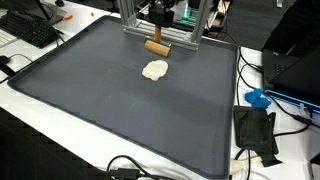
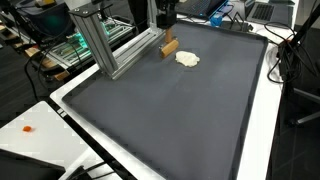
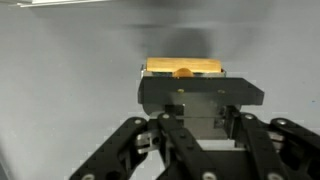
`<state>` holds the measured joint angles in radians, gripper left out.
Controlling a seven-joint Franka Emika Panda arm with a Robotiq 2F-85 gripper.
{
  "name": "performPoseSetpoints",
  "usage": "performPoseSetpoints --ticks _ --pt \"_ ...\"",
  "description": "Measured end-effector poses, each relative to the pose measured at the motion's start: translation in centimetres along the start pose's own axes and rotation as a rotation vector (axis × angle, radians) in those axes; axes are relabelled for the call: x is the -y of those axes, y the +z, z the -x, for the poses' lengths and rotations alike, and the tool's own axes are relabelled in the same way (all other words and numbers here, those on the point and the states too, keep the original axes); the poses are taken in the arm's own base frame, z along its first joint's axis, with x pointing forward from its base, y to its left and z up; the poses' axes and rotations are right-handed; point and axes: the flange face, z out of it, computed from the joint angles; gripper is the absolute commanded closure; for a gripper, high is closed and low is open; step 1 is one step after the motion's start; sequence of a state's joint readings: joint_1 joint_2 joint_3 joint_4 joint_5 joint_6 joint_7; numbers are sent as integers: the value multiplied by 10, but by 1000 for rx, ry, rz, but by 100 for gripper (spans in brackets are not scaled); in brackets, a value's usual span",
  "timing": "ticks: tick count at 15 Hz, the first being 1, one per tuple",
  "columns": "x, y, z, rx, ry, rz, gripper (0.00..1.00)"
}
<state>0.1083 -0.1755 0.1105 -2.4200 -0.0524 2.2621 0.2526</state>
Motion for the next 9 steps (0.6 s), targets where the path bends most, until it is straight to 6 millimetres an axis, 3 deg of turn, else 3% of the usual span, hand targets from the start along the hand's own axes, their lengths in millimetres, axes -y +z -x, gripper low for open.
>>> performPoseSetpoints --ticks 4,9 --pt "-7 -26 11 -30 4 -27 78" --pt "-15 -59 39 -50 8 -34 78"
